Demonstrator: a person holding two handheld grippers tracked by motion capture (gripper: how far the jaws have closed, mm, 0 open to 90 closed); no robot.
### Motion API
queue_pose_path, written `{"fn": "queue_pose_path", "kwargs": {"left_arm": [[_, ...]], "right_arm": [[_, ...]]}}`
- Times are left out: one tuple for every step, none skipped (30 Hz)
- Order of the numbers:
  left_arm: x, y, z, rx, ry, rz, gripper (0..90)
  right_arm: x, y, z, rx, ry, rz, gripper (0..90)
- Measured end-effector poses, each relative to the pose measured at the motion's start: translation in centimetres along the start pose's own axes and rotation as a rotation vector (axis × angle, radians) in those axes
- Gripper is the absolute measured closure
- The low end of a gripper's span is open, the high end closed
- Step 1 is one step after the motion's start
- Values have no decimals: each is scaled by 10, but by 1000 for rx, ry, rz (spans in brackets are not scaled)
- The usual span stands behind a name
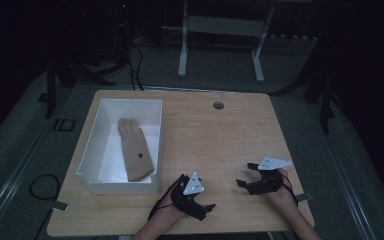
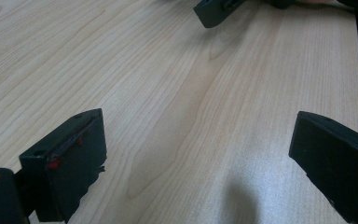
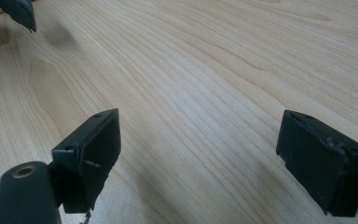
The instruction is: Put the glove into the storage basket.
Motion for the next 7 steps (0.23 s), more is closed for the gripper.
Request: {"fn": "queue_pose_path", "kwargs": {"left_arm": [[0,0,-1,-6,-4,2,45],[0,0,-1,-6,-4,2,45],[0,0,-1,-6,-5,-2,45],[0,0,-1,-9,-4,-4,45],[0,0,-1,-12,-4,-5,44],[0,0,-1,-12,-5,-7,44],[0,0,-1,-10,-5,-6,44]], "right_arm": [[0,0,0,3,-1,-3,135],[0,0,0,3,-1,-3,135],[0,0,1,3,-5,-5,135],[0,0,1,3,-5,-5,135],[0,0,1,3,-1,-7,135],[0,0,1,3,-1,-7,135],[0,0,1,3,-2,-8,135]]}}
Point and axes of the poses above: each handheld gripper's, and its own axes: z roughly forward along the jaws, y roughly out of its top, x roughly to its left, the point moved 6 cm from there along z, roughly forward along the jaws, and after that the axes turned 15 degrees about -y, right-handed, at the moved point
